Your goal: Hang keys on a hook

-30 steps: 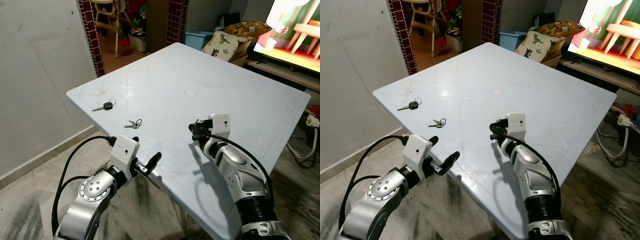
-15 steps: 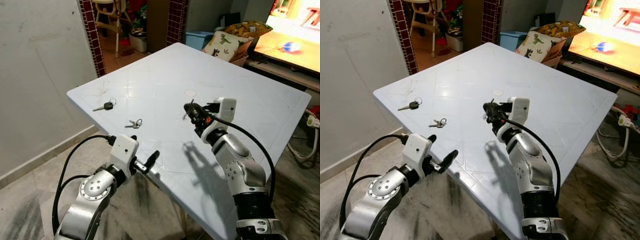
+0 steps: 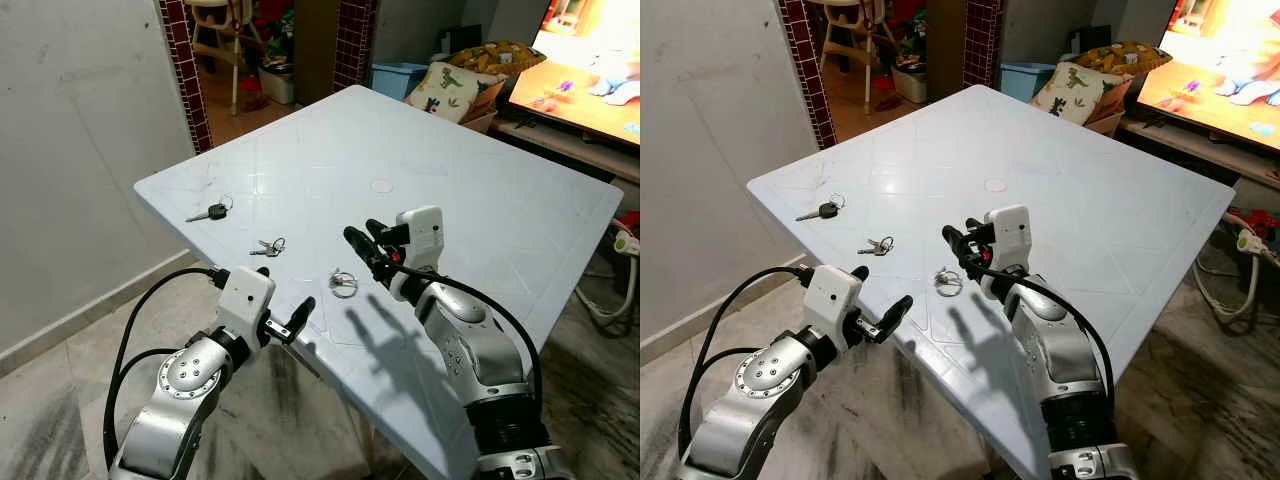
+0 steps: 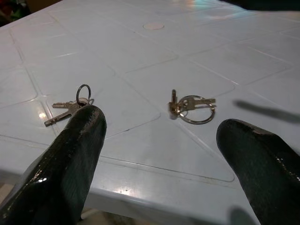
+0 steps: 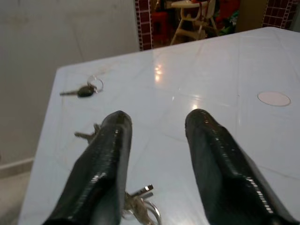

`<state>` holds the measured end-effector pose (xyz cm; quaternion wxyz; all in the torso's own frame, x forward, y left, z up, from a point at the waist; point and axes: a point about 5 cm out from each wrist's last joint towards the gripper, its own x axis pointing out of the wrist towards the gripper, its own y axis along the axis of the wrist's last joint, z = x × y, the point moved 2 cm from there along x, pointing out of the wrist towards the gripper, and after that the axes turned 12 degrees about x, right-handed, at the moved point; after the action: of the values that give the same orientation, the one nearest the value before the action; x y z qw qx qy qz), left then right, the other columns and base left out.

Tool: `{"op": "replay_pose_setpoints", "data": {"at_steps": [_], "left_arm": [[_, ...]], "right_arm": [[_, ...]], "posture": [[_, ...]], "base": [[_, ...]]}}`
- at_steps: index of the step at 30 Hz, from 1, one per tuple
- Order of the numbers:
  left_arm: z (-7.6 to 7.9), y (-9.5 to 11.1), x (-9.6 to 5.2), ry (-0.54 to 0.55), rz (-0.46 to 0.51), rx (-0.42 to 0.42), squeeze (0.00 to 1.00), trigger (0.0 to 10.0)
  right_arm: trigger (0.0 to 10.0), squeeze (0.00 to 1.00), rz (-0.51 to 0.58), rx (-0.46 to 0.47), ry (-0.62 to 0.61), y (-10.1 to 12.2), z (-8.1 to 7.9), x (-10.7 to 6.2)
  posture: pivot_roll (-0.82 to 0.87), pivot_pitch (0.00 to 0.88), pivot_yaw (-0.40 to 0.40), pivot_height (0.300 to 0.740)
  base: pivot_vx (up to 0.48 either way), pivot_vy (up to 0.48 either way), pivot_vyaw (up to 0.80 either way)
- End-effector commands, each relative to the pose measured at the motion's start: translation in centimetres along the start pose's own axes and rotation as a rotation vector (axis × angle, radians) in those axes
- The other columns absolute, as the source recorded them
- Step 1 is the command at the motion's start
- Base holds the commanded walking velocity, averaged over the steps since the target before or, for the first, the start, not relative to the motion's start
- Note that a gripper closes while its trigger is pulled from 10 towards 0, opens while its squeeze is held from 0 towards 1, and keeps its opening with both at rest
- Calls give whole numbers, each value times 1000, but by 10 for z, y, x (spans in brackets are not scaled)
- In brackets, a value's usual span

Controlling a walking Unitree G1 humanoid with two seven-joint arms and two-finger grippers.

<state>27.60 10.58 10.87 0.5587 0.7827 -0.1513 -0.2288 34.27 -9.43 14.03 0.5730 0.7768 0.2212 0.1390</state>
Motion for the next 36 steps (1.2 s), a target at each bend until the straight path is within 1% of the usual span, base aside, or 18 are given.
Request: {"op": "replay_pose_setpoints", "data": {"at_steps": [1,5,7,8,10,11,13,14,19,20,23,25,28,29,32,33,34,36], "left_arm": [[0,0,2,-4,0,5,0,10000],[0,-1,2,-5,-1,4,0,10000],[0,-1,0,-5,-4,5,0,10000],[-2,-2,-2,-6,-7,6,0,10000],[-4,-2,-4,-6,-10,6,0,10000],[-11,-7,-11,15,-29,13,0,10000],[-19,-14,-19,40,-57,19,0,10000],[-26,-22,-28,64,-90,30,0,10000],[-33,-35,-47,79,-145,34,0,10000],[-32,-35,-48,74,-144,34,0,10000],[-29,-33,-46,58,-137,33,0,10000],[-25,-28,-39,41,-115,32,0,10000],[-22,-23,-34,29,-93,28,0,10000],[-20,-18,-30,15,-73,20,0,10000],[-14,-12,-24,-27,-48,8,0,10000],[-7,-8,-21,-68,-32,5,0,10000],[-7,-8,-21,-68,-32,5,0,10000],[-1,-9,-18,-112,-35,-6,0,10000]], "right_arm": [[10000,1000,8,-42,11,4,-2,-2],[10000,1000,-58,-172,-27,-4,3,-2],[10000,1000,-117,-189,-17,-14,1,-5],[10000,702,-148,-204,8,-22,-4,-6],[10000,702,-160,-215,18,-25,-6,-7],[10000,0,-162,-219,-1,-27,-6,-6],[10000,0,-160,-209,-24,-27,-4,-5],[10000,0,-152,-198,-28,-26,-4,-3],[10000,0,-158,-227,-39,-26,-3,1],[10000,0,-162,-231,-32,-26,-5,2],[10000,0,-171,-253,-10,-27,-9,7],[10000,0,-192,-285,11,-29,-14,12],[10000,0,-230,-301,25,-33,-15,13],[10000,0,-262,-306,24,-37,-14,12],[10000,0,-306,-307,29,-44,-12,9],[10000,0,-339,-305,22,-49,-9,7],[10000,0,-339,-305,22,-49,-9,7],[10000,0,-367,-313,14,-52,-6,5]], "posture": [[6,0,-26,740],[3,0,-23,740],[7,0,-16,740],[8,0,-10,740],[8,0,-10,740],[13,0,-5,740],[13,0,-5,740],[13,0,-5,740],[61,0,-6,740],[66,0,-8,740],[73,0,-10,740],[73,0,-12,740],[71,0,-13,740],[69,0,-12,740],[64,0,-11,740],[59,0,-10,740],[59,0,-10,740],[48,0,-5,740]], "base": [[0,0,0],[0,0,0],[0,0,0],[0,0,0],[0,0,0],[0,0,0],[0,0,0],[0,0,0],[0,0,0],[0,0,0],[0,0,0],[0,0,0],[0,0,0],[0,0,0],[0,0,0],[0,0,0],[0,0,0],[0,0,0]]}}
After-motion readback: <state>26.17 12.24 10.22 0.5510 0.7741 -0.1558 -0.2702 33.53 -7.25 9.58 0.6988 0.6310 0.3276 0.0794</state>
